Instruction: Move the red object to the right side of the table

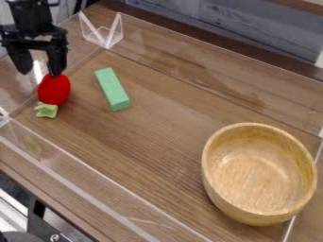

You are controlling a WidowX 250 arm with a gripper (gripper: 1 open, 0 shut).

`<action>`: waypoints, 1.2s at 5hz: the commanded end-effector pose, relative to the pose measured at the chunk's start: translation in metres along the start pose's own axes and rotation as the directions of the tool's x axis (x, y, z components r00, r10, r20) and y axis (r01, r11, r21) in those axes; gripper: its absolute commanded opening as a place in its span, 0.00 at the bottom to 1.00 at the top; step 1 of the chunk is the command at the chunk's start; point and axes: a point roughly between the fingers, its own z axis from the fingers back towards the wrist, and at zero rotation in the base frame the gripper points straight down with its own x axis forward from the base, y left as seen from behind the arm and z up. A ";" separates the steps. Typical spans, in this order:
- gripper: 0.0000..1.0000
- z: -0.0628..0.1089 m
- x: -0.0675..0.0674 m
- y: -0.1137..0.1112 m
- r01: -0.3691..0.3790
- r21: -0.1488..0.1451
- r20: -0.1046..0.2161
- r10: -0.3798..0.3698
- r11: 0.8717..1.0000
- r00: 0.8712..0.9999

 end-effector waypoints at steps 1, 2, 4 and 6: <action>1.00 0.007 0.012 0.004 -0.011 0.016 0.051 0.011 1.000 0.999; 1.00 0.003 0.017 0.001 -0.016 0.013 0.051 0.015 1.000 0.999; 1.00 -0.002 0.026 -0.003 -0.029 0.006 0.060 0.029 1.000 0.998; 1.00 -0.009 0.031 -0.007 -0.054 0.009 0.070 0.053 0.999 0.996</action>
